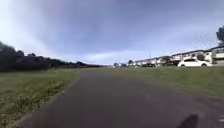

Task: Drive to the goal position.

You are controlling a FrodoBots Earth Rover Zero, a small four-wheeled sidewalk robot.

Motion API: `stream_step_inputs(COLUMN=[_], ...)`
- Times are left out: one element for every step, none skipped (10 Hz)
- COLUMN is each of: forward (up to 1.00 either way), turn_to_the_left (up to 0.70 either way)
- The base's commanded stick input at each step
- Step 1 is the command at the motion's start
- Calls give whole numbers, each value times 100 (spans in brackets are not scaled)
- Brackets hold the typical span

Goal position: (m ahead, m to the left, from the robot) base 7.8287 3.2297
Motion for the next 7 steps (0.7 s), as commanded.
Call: stream_step_inputs(forward=[100,100,100,100,100,100,100], turn_to_the_left=[0,0,0,7,25,27,27])
